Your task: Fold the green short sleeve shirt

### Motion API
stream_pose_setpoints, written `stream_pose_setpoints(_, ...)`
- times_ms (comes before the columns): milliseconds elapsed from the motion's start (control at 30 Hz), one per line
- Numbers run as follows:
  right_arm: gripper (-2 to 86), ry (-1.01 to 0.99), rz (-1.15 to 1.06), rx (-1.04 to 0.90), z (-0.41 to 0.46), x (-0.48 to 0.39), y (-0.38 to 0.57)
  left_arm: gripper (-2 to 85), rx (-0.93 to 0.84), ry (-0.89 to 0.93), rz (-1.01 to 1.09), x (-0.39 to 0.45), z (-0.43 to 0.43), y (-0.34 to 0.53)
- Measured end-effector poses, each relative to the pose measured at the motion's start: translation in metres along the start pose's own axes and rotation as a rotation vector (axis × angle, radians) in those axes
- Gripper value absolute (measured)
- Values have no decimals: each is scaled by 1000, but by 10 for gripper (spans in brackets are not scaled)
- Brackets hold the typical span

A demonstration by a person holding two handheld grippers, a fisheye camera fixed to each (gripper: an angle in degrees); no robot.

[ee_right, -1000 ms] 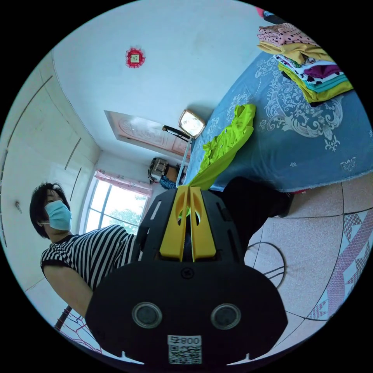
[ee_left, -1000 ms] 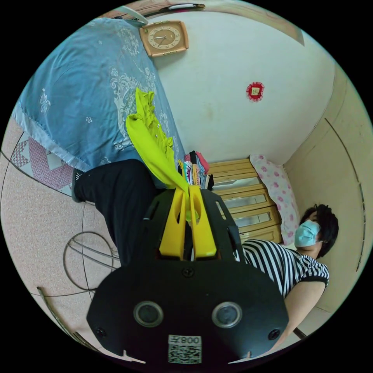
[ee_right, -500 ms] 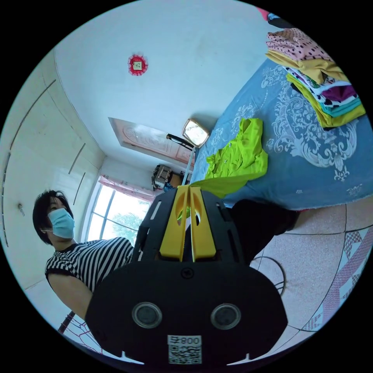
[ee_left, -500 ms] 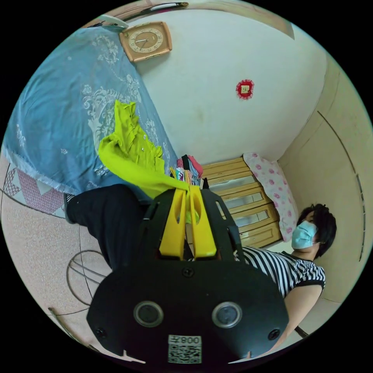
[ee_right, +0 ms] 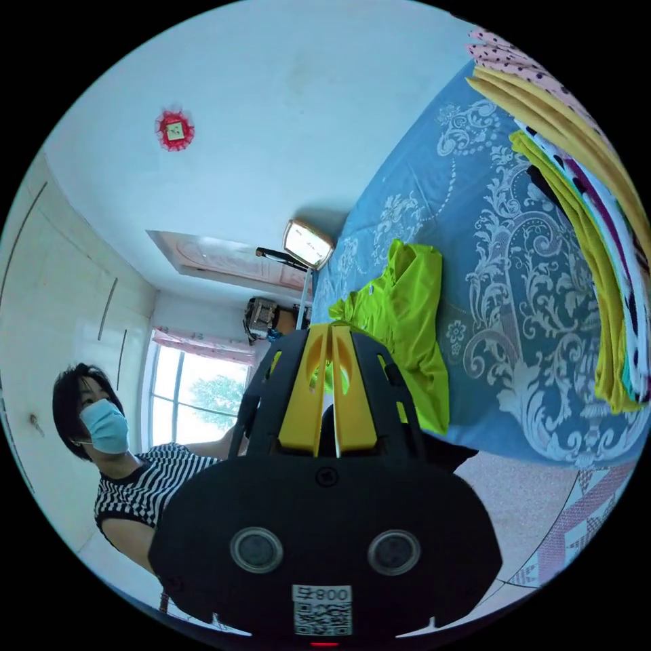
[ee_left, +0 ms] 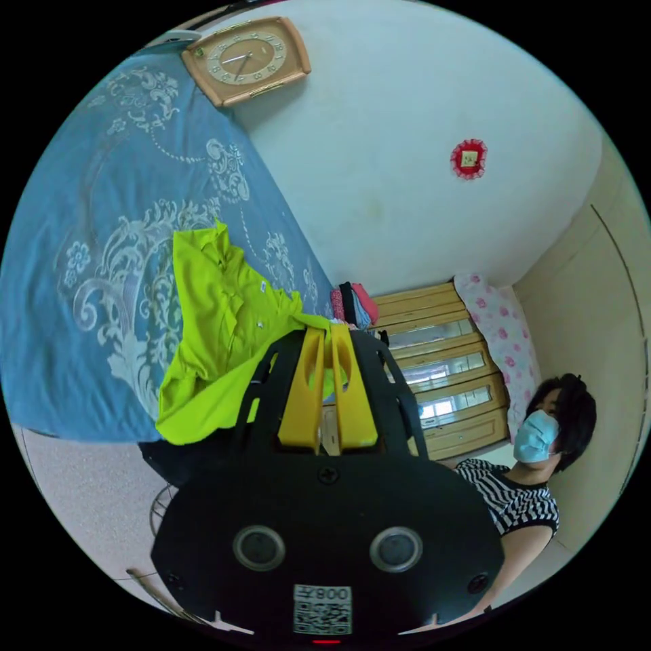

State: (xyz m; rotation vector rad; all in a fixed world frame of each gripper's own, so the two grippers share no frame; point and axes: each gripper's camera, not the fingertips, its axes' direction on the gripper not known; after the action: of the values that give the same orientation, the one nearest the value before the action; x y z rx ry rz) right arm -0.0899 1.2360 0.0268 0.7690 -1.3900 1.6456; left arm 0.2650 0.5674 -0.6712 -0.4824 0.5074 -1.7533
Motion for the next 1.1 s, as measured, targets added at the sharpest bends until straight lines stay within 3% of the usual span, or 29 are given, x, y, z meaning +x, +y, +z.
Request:
stream_pose_setpoints(500,6,103,149,-132,94,38,-242,24,-62,-145,-113,-112,129,-222)
stream_pose_setpoints(867,55,108,190,-58,121,14,-331,83,38,-150,-198,-169,186,-289)
stream_pose_setpoints(1000,70,159,133,32,118,-20,-344,89,113,-147,-132,-161,197,-296)
stream_pose_setpoints(1100,69,230,37,55,127,-59,-352,88,36,-173,-34,-143,226,-294)
